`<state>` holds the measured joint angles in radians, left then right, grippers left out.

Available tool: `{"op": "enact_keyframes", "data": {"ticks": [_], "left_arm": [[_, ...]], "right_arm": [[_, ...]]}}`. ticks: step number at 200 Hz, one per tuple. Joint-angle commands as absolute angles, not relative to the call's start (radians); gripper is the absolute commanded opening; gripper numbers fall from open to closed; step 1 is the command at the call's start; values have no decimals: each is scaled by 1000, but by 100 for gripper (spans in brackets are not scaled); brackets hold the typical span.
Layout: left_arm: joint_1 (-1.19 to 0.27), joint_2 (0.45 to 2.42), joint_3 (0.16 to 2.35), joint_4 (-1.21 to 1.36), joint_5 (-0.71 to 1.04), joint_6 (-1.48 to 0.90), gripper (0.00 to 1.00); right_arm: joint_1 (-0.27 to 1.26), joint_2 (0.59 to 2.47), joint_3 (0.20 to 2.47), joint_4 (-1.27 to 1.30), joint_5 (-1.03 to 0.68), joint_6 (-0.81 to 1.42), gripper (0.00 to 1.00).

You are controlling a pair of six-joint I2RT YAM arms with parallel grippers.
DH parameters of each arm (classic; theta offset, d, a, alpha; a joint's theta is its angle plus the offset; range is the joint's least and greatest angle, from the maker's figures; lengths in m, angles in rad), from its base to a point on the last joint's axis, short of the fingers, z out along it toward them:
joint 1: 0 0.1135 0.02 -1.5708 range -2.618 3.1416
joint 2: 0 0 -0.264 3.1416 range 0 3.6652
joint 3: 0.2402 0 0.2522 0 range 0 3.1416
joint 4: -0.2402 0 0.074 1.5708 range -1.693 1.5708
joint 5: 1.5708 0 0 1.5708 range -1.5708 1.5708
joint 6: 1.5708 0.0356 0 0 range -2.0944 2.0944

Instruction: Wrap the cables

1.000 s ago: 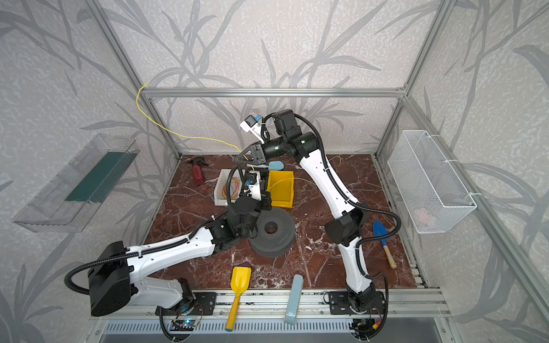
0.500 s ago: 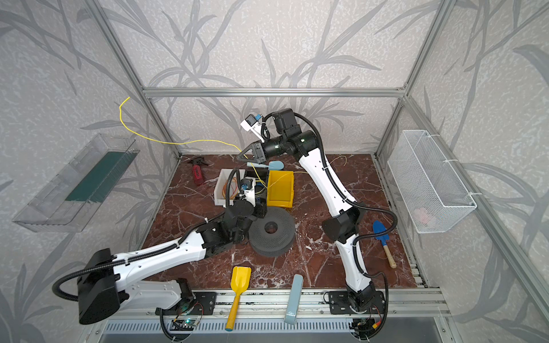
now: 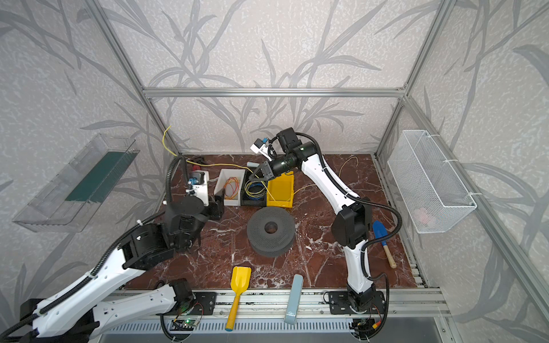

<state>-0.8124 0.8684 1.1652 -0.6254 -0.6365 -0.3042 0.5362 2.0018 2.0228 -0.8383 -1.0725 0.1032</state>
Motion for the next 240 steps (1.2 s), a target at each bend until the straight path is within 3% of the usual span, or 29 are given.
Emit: {"op": "enact_keyframes", "data": {"ticks": [1, 33, 91, 140, 199, 240], "left_arm": [[-654, 816, 1225, -748, -415, -260, 61], [-511, 862, 1349, -806, -174, -263, 71], [-211, 959, 1438, -807, 228, -377, 71], [6, 950, 1253, -431, 626, -573, 68], [52, 972, 1177, -285, 679, -636, 63], [93, 993, 1173, -215, 708, -673, 51]], "right_arm": [[526, 1848, 1856, -596, -1195, 202, 0], [524, 1734, 1687, -560, -1197, 205, 0], [453, 1599, 1557, -694, -1158, 154, 0], [432, 1504, 1419, -663, -1178, 153, 0], [423, 1465, 1354, -692, -1175, 137, 0], [421, 1442, 1308, -708, -1144, 120, 0]]}}
